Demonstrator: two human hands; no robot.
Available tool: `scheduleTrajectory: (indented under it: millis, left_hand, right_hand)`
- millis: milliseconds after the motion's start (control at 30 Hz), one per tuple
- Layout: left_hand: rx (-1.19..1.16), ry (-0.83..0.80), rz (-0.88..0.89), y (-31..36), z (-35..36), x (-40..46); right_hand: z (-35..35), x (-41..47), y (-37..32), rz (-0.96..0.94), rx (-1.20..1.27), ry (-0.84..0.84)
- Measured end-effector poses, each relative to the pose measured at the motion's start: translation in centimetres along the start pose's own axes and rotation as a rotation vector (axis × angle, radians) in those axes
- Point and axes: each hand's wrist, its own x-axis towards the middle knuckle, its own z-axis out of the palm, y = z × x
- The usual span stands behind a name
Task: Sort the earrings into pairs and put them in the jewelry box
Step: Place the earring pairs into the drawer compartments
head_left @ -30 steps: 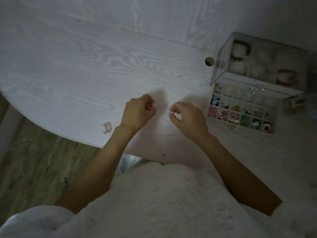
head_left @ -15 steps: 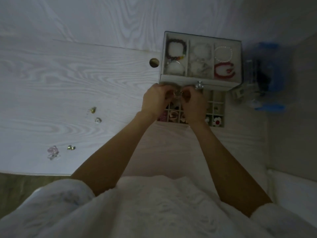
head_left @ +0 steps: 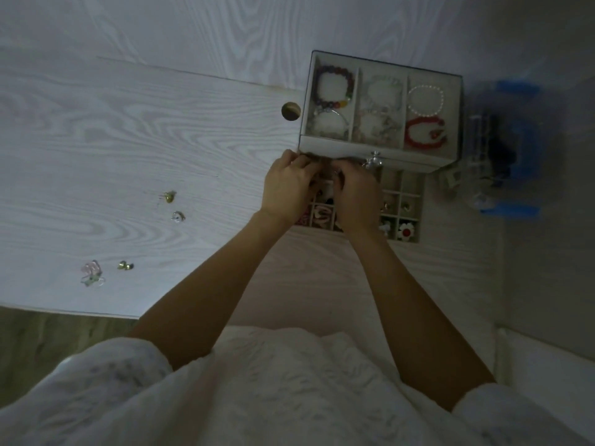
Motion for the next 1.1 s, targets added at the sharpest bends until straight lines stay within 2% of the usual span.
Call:
scheduleTrajectory:
  millis: [200,333,500,700,833,1033,1100]
  left_hand:
    - [0.036,0.02,0.093,-0.3,-0.3,-1.0]
    - [-0.061,0.036,0.078,-0.3,-1.9,-2.3]
    - [-0.251,0.123,-0.131,-3.1,-5.7,-7.5]
    - [-0.265,0.186,-0.524,-9.4,-9.5,-17.6]
    - [-0.319,0.232,-0.766,-11.8,-11.2,-22.9]
    - [-0.147,0.2,-0.847,-14.6,-11.0,-27.0]
    - [-0.117,0.146,-0.767,-15.0,-10.6,-27.2]
  right_hand:
    - [0.2,-0.6,0.6,-0.075,-0.023,-0.084]
    - [-0.7,-1.9,-0.5,-0.168,-0.038,-0.164]
    - [-1.5,-4.7,-4.9,-0.28,0.011,-0.232]
    - [3.4,-7.8,-11.2,-0.385,0.063,-0.552]
    - [7.1,-7.9,-14.5,-0.466,0.008,-0.599]
    - [11.8,-6.5,-18.0,-0.523,-0.15,-0.56]
    - [12.6,-6.5,-18.2,-0.543,-0.206,-0.54]
